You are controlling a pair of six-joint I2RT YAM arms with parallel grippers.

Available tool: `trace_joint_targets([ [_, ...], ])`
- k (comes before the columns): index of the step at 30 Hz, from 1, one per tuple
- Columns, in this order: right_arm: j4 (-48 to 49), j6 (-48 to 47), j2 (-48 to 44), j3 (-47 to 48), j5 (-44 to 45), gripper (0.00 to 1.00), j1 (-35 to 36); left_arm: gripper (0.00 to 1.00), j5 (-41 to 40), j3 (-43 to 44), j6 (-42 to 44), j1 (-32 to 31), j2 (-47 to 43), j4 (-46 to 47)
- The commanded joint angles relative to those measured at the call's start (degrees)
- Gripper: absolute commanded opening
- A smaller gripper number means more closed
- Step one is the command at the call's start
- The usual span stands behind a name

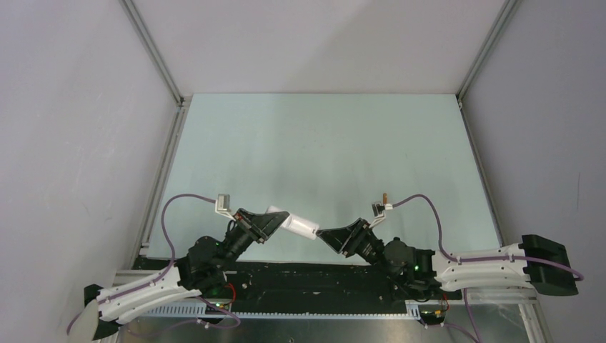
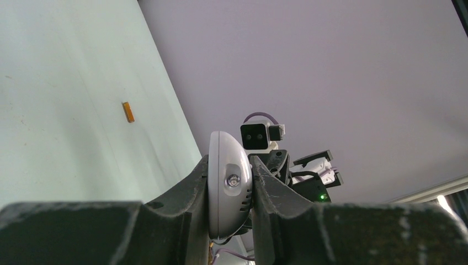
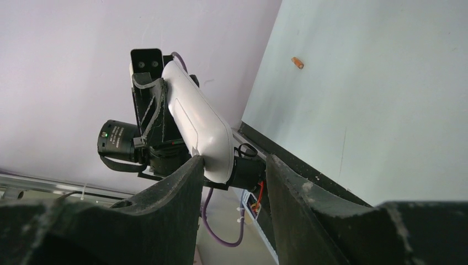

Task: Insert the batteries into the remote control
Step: Remove the battery cover from the remote control.

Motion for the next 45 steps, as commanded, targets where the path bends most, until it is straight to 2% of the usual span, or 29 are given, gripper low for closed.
trace_joint_targets([
  [1, 1.89, 0.34, 1.26, 1.20, 0.02, 0.50, -0.59, 0.00, 0.79, 0.87, -0.39, -0.09, 0.28, 3.04],
  [25, 3.45, 0.18, 2.34, 1.21, -0.46, 0.51, -1.50, 0.00, 0.97, 0.83, -0.57, -0.10, 0.80, 3.62],
  [45, 4.77, -1.40, 1.64, 1.55, -1.06, 0.58, -1.90, 0.00, 1.20, 0.54, -0.54, -0.03, 1.47, 3.68],
])
